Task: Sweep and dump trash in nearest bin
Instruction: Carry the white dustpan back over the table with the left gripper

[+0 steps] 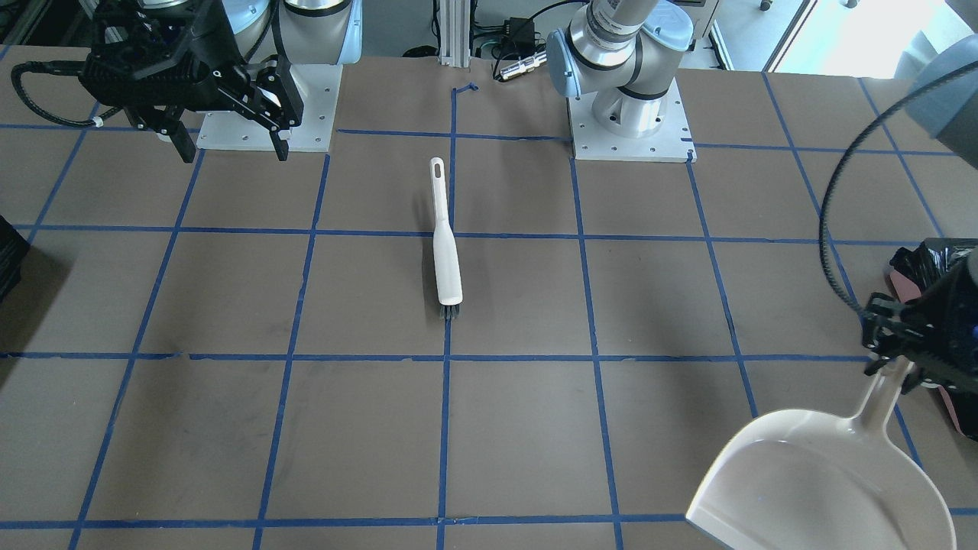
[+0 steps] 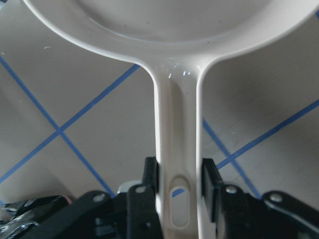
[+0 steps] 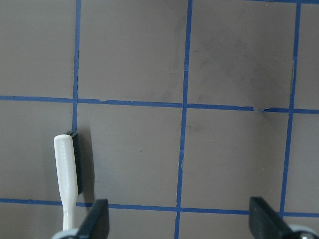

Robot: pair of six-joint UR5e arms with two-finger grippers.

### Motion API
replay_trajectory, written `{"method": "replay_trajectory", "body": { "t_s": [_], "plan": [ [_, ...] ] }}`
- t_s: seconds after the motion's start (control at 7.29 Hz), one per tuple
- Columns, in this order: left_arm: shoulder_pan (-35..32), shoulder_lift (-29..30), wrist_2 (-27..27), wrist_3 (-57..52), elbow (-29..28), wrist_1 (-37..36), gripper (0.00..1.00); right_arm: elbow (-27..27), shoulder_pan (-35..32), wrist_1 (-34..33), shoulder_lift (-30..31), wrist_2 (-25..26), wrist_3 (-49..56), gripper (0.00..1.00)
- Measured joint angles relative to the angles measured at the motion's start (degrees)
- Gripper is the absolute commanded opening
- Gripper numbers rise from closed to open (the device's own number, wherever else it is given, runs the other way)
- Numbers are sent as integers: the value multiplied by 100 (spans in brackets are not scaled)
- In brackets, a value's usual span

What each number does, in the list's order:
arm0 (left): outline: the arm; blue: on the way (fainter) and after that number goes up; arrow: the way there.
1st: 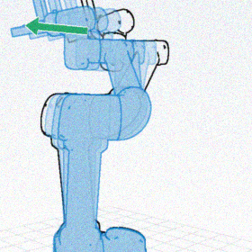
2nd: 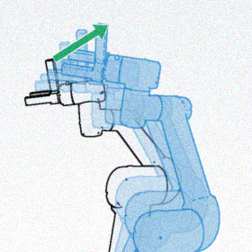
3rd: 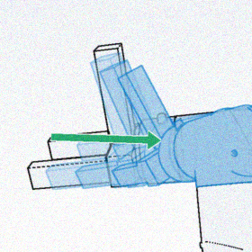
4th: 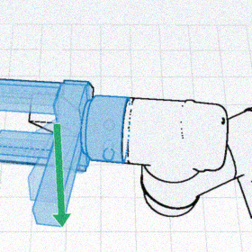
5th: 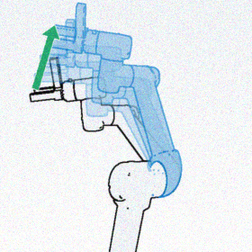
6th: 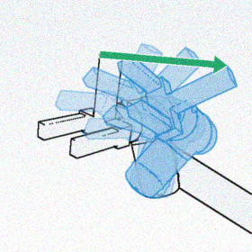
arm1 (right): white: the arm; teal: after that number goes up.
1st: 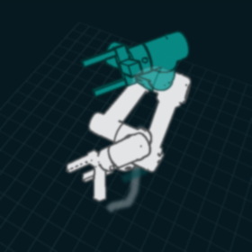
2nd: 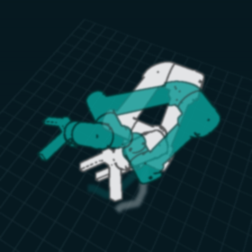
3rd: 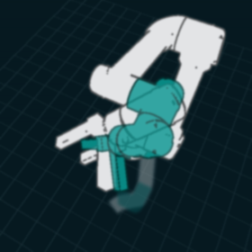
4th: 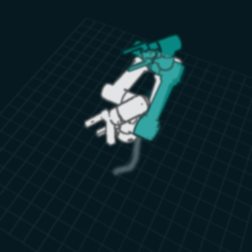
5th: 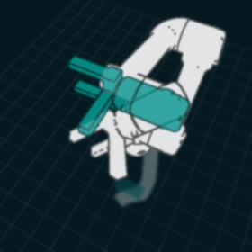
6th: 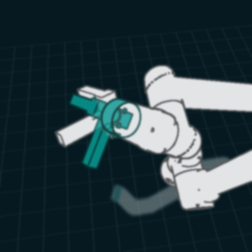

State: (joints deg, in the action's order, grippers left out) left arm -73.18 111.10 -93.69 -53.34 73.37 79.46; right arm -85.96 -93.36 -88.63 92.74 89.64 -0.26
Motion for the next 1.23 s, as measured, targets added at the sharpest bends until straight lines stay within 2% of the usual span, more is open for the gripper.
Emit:
{"method": "replay_trajectory", "body": {
  "t_s": [0.41,0.82,1.23],
  "plan": [
    [-1017,126,-4,1817,63,456,0,0,1,-8,-4,10,0,100],
    [-1834,348,45,2963,221,468,0,-29,2,-11,-4,-18,0,100],
    [-2477,656,335,4288,138,382,0,-35,1,9,17,-60,-6,100]
  ]
}}
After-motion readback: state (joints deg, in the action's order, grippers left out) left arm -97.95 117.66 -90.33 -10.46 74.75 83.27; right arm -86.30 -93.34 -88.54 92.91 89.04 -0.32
